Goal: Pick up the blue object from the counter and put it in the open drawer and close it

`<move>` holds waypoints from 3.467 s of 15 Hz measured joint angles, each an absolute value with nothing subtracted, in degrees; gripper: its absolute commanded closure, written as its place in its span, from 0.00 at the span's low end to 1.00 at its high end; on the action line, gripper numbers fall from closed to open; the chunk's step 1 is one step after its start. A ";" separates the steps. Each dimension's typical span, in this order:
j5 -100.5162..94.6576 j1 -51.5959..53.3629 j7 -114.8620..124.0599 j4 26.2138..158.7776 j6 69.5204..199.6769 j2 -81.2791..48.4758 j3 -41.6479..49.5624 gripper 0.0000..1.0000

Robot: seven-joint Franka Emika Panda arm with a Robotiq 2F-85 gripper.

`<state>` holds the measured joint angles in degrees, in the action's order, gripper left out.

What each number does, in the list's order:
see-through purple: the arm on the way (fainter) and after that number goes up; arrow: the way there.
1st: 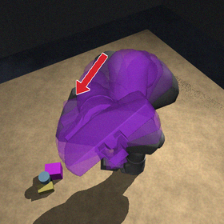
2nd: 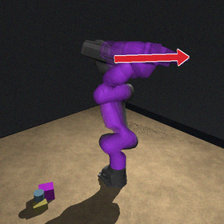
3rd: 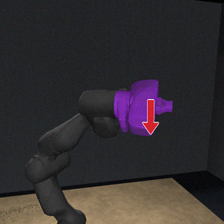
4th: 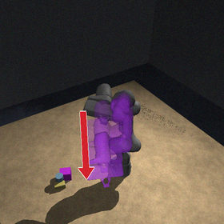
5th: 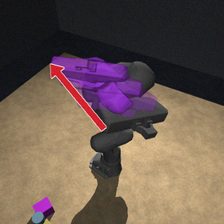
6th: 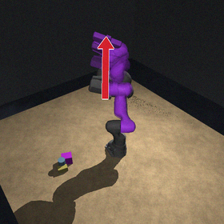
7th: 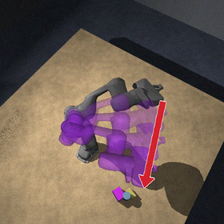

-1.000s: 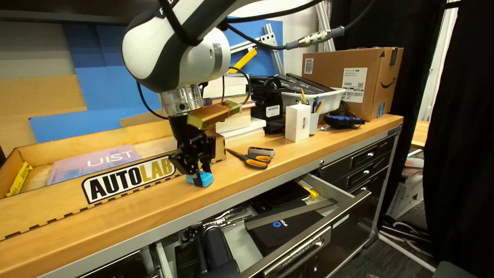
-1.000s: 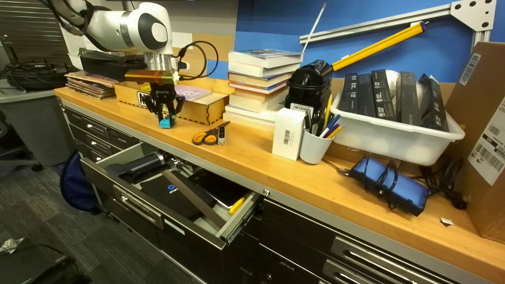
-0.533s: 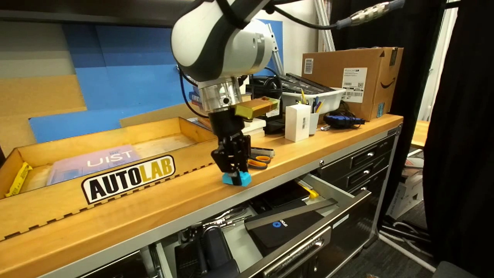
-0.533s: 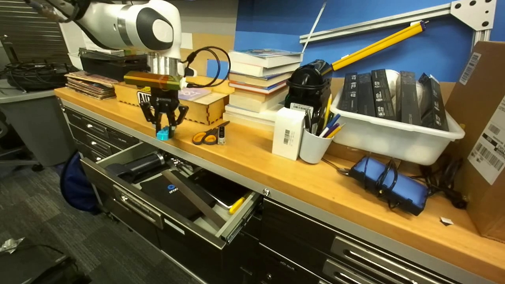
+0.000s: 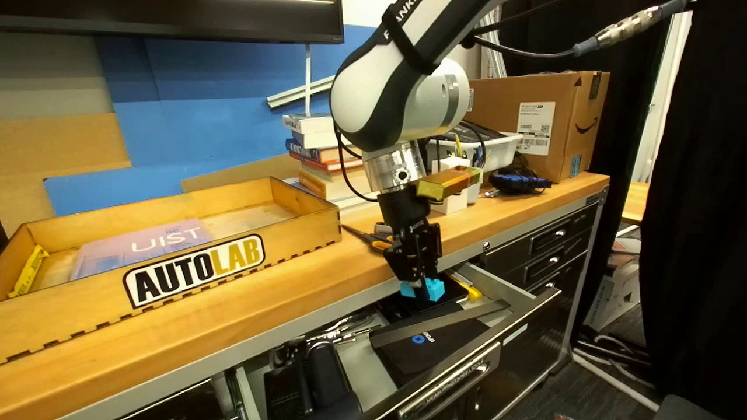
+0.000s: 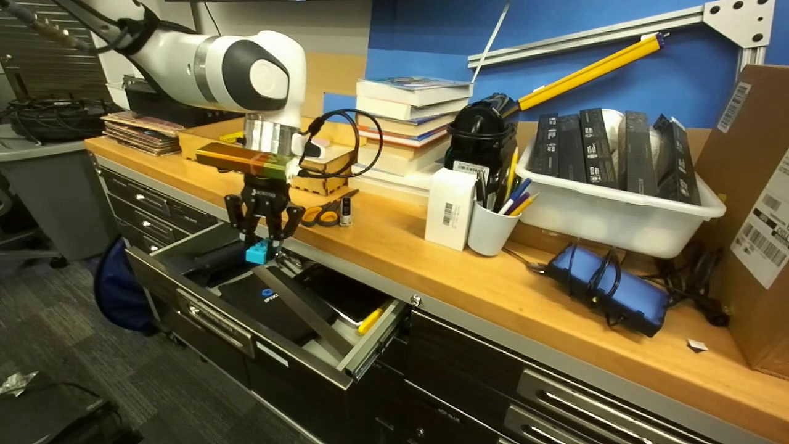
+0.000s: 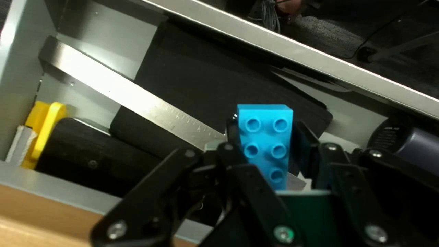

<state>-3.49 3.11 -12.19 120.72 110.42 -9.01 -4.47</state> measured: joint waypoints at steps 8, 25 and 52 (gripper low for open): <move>-2.05 1.00 -16.28 127.97 111.78 -3.16 -2.63 0.00; 8.41 -2.18 -7.54 132.91 113.18 -12.69 1.34 0.00; -7.06 3.74 24.53 142.06 141.44 13.86 -2.25 0.00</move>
